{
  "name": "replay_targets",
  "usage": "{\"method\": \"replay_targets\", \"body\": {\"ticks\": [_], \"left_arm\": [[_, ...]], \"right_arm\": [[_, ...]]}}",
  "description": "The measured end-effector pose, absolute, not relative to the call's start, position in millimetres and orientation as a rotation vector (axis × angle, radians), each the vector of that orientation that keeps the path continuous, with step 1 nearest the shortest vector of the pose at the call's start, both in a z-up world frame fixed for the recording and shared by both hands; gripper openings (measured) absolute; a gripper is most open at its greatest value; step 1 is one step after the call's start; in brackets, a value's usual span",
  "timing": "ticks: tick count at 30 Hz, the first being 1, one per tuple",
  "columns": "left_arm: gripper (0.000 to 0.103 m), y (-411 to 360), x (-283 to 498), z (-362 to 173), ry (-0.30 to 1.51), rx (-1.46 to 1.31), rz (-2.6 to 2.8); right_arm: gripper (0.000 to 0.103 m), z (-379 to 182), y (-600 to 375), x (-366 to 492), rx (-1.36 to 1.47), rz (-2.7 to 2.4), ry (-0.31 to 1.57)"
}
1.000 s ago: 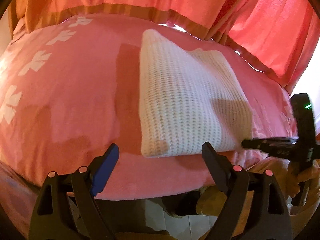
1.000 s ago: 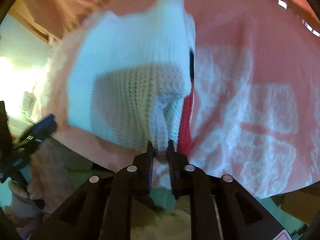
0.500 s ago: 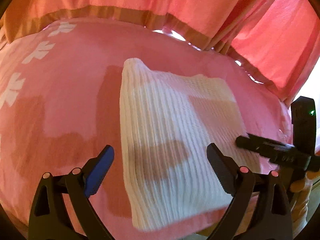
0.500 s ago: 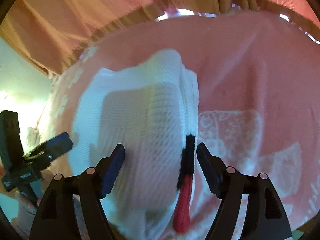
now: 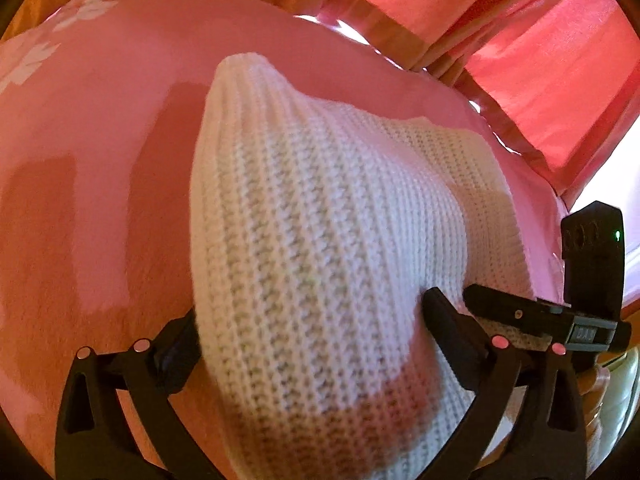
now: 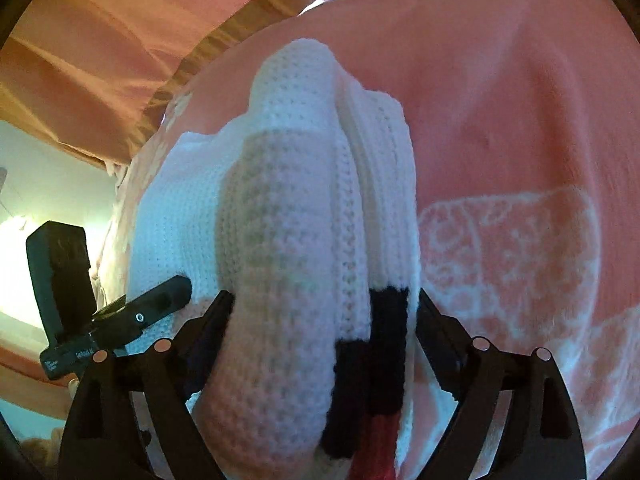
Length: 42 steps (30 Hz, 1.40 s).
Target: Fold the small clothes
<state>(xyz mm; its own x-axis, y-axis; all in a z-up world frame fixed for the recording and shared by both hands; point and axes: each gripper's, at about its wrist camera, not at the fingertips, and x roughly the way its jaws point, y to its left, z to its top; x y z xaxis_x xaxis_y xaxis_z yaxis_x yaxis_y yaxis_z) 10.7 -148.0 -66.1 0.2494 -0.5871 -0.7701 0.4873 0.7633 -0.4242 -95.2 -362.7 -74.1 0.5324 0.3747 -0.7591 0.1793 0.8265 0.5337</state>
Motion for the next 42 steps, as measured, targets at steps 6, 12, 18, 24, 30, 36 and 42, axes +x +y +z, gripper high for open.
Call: {"method": "replay_targets", "body": {"ticks": [6, 12, 18, 24, 30, 36, 42], "left_arm": [[0.098, -147, 8, -67, 1.054, -0.095, -0.766], [0.071, -151, 4, -52, 1.049, -0.054, -0.763], [0.049, -152, -8, -16, 1.031, -0.017, -0.776], [0.048, -147, -40, 40, 0.939, 0.017, -0.825], [0.049, -121, -71, 125, 0.758, 0.005, -0.882], [0.050, -76, -95, 216, 0.530, -0.012, -0.882], [0.051, -36, -80, 265, 0.394, -0.034, -0.850]], "right_arm": [[0.061, -75, -364, -93, 0.659, 0.134, 0.991], [0.044, -61, -356, -101, 0.641, 0.098, 0.939], [0.041, -36, -342, -124, 0.620, 0.033, 0.859], [0.040, 23, -331, -169, 0.599, 0.016, 0.742], [0.040, 108, -314, -207, 0.528, 0.040, 0.567], [0.041, 194, -283, -220, 0.443, 0.103, 0.397], [0.042, 246, -251, -201, 0.381, 0.173, 0.298]]}}
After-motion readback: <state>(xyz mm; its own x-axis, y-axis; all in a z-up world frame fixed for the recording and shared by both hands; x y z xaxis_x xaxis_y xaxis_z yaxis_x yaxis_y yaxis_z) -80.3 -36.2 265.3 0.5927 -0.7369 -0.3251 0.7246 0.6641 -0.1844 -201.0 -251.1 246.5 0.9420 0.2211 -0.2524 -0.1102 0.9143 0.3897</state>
